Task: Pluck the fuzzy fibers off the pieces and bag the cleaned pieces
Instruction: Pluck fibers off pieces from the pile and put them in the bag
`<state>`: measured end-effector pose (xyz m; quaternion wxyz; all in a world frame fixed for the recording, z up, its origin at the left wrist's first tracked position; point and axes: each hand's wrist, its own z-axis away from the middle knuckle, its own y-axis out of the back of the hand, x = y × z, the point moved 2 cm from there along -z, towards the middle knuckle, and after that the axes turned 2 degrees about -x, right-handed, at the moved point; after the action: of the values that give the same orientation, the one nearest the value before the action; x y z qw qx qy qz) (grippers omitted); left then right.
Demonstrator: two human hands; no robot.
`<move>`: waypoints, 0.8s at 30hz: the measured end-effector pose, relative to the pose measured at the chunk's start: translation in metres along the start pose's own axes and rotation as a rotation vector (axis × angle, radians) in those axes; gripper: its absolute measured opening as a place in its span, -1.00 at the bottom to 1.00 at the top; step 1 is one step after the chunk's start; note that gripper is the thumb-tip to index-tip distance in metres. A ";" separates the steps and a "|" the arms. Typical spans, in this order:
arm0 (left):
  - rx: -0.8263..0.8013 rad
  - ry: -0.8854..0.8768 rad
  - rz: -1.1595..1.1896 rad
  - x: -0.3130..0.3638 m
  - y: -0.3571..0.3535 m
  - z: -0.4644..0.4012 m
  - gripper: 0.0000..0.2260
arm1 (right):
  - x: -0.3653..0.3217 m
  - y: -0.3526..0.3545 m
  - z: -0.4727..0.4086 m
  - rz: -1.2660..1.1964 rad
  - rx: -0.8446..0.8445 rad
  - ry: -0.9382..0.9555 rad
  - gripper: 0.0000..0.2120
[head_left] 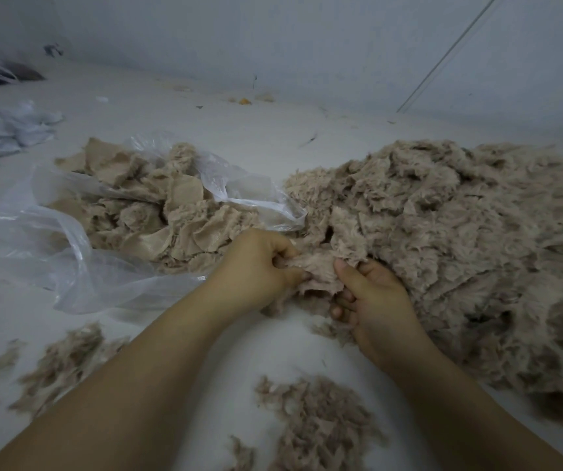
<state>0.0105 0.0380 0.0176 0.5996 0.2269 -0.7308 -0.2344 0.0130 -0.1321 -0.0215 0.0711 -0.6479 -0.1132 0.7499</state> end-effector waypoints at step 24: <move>0.022 -0.129 0.150 0.013 -0.007 0.006 -0.72 | -0.004 0.000 0.004 0.030 -0.144 0.064 -0.70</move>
<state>0.0022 0.0251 0.0224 0.5648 0.1628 -0.7852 -0.1950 0.0100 -0.1338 -0.0168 0.0168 -0.6767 -0.1547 0.7196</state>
